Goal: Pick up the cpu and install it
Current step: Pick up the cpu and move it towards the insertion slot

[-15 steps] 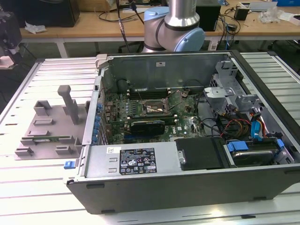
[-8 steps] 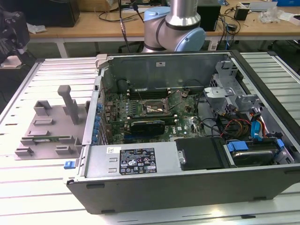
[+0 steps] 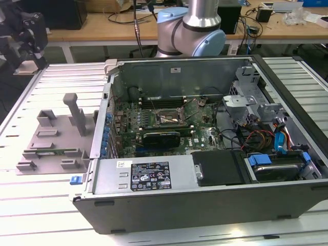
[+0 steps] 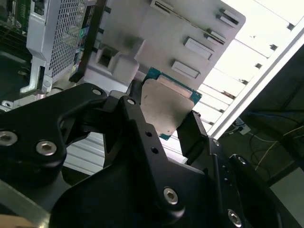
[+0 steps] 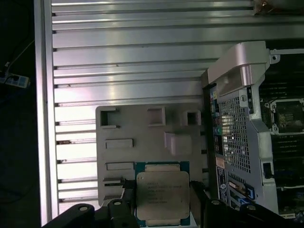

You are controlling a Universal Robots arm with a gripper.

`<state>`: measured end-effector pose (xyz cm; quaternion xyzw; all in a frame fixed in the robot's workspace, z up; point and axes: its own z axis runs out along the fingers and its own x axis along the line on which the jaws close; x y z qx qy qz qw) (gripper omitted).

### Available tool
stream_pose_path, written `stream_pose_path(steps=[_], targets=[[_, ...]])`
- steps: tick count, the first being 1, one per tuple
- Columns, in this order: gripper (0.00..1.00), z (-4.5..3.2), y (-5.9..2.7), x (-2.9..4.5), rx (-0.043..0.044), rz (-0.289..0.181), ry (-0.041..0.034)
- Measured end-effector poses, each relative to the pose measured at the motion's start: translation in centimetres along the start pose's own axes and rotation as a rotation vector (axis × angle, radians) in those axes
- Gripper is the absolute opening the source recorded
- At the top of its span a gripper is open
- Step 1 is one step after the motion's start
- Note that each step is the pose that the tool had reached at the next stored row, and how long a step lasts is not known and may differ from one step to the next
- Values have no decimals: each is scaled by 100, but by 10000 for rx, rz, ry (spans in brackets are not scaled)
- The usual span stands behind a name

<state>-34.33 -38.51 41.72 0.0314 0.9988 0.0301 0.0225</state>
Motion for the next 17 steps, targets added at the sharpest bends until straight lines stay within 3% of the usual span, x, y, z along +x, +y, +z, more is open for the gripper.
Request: stream_pose_path(steps=[11, 17], targets=[[54, 18, 24, -377, 0, 1, 1], [54, 23, 31, -505, 0, 0, 1]])
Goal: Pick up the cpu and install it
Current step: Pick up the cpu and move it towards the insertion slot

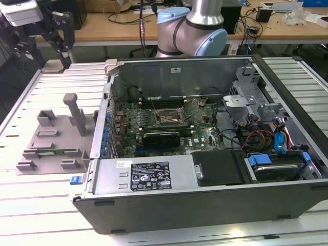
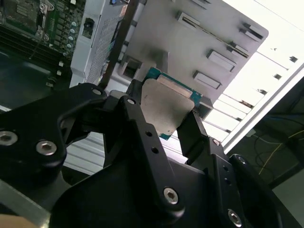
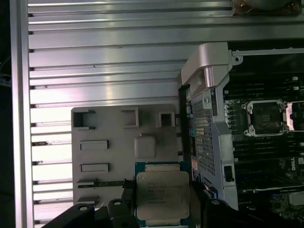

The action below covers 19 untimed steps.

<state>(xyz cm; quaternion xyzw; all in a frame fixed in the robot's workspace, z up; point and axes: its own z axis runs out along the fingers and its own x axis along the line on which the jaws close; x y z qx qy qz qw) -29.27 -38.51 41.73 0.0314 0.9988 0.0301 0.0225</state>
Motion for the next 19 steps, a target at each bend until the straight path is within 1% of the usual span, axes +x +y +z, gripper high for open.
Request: stream_pose_path(steps=[1, 5, 6, 8, 11, 15, 17, 19], targets=[[54, 2, 2, -31, -1, 0, 0], [54, 6, 8, -120, -1, 1, -1], [54, 8, 10, -153, -1, 1, -1], [54, 9, 12, -191, 0, 0, 0], [54, 15, 19, -309, -1, 1, -1], [54, 19, 24, -386, -1, 1, -1], [54, 21, 27, -447, -1, 0, 0], [54, 25, 33, -528, -1, 1, 0]])
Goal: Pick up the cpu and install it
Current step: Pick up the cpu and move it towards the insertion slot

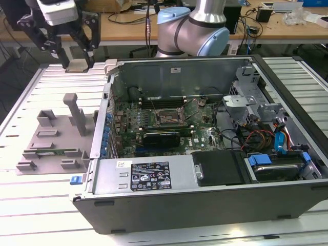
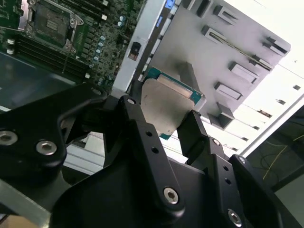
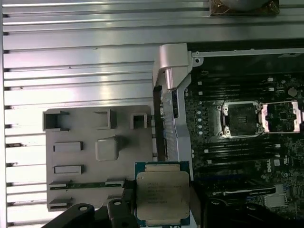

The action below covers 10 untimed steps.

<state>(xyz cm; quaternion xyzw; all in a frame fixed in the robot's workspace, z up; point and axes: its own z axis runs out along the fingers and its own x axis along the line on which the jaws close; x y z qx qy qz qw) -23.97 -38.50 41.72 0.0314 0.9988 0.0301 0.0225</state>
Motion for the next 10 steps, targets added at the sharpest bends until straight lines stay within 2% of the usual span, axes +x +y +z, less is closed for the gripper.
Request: stream_pose_path(steps=[5, 10], targets=[[54, 8, 11, -189, 1, -1, 1], [54, 15, 19, -319, -1, -1, -1]])
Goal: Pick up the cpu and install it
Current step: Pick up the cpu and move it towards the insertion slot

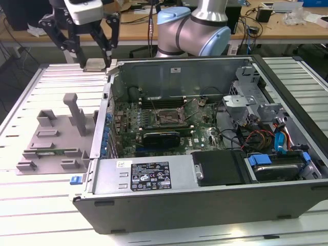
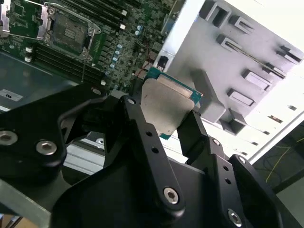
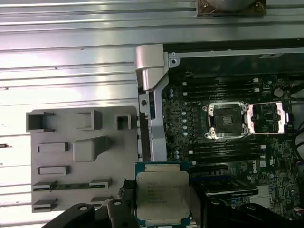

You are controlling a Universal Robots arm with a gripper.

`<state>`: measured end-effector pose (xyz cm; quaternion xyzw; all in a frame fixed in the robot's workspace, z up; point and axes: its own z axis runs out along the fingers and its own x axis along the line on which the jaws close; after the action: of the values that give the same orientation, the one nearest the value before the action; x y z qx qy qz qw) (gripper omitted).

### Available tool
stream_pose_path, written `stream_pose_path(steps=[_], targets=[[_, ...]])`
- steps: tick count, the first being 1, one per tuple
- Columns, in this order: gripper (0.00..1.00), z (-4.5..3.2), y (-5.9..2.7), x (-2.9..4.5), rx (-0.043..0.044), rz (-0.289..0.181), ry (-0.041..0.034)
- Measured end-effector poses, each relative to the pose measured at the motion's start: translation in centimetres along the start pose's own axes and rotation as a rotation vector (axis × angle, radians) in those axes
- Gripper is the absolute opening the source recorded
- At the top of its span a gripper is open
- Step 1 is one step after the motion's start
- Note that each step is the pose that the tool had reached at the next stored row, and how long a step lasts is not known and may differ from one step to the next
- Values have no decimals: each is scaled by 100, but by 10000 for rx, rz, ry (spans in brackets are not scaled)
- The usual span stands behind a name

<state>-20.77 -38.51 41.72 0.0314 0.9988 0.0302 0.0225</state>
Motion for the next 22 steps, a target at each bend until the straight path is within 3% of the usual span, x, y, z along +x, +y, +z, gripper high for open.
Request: stream_pose_path(steps=[5, 22], targets=[[54, 7, 11, -171, 1, 0, 3], [54, 29, 39, -629, 2, 1, 3]])
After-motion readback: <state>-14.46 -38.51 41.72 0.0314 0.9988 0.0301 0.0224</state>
